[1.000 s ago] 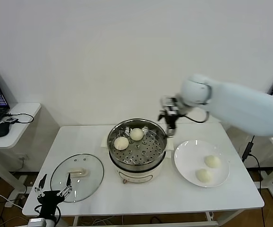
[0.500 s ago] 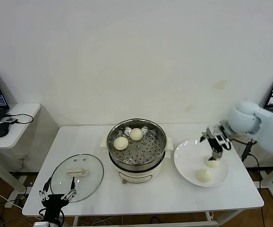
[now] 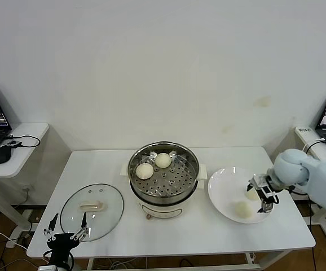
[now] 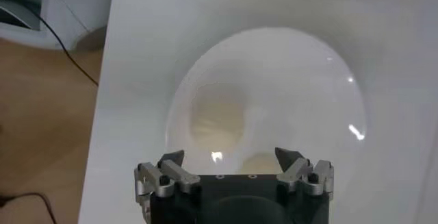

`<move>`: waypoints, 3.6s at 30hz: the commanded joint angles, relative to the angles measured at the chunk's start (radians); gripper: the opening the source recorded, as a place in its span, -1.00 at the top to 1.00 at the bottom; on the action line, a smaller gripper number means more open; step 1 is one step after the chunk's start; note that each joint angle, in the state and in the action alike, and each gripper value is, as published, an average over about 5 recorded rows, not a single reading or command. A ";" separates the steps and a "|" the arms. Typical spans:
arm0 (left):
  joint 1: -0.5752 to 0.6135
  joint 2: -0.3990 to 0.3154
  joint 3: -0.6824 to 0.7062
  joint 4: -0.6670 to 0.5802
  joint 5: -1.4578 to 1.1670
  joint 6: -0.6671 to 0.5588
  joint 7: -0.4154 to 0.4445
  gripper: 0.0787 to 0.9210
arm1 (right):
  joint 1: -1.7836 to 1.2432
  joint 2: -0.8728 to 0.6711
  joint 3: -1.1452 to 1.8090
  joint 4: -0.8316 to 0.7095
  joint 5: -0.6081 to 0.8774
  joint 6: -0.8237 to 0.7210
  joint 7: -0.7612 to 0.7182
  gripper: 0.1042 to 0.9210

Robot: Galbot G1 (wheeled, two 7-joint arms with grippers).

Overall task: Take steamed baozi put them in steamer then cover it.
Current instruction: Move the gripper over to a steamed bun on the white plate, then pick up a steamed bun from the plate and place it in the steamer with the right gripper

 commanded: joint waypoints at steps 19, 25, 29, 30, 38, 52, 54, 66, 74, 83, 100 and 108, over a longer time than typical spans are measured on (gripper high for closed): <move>-0.015 0.001 -0.009 0.033 -0.007 -0.010 -0.002 -0.77 | -0.177 0.122 0.114 -0.115 -0.042 -0.035 0.051 -0.65; -0.015 0.001 -0.010 0.034 -0.008 -0.010 -0.003 -0.77 | -0.168 0.128 0.116 -0.122 -0.040 -0.048 0.051 -0.50; -0.017 0.000 -0.010 0.034 -0.008 -0.010 -0.003 -0.77 | -0.165 0.126 0.117 -0.124 -0.039 -0.053 0.047 -0.38; -0.017 -0.001 -0.009 0.034 -0.008 -0.010 -0.003 -0.77 | -0.165 0.125 0.118 -0.125 -0.040 -0.054 0.045 -0.34; -0.014 0.000 -0.012 0.031 -0.009 -0.010 -0.003 -0.77 | -0.140 0.103 0.133 -0.110 -0.038 -0.049 0.012 -0.10; -0.018 0.008 -0.007 0.018 -0.011 -0.008 -0.002 -0.77 | 0.297 0.056 0.062 -0.039 0.160 -0.058 -0.035 -0.04; -0.018 0.009 -0.007 0.017 -0.011 -0.008 -0.002 -0.77 | 0.368 0.080 0.043 -0.044 0.190 -0.059 -0.038 -0.05; -0.013 0.010 -0.017 0.014 -0.010 -0.009 -0.002 -0.77 | 0.554 0.373 -0.085 -0.009 0.307 -0.092 -0.002 -0.06; -0.018 0.000 -0.030 0.005 -0.011 -0.006 -0.002 -0.77 | 0.484 0.566 -0.167 -0.048 0.319 -0.011 0.026 -0.06; -0.022 -0.012 -0.041 0.004 -0.013 -0.005 -0.004 -0.77 | 0.392 0.670 -0.255 -0.086 0.222 0.156 0.053 -0.07; -0.024 -0.019 -0.042 0.011 -0.018 -0.010 -0.006 -0.77 | 0.375 0.710 -0.294 -0.123 0.031 0.371 0.061 -0.07; -0.026 -0.020 -0.040 0.012 -0.017 -0.010 -0.007 -0.77 | 0.375 0.686 -0.300 -0.110 0.046 0.378 0.046 -0.09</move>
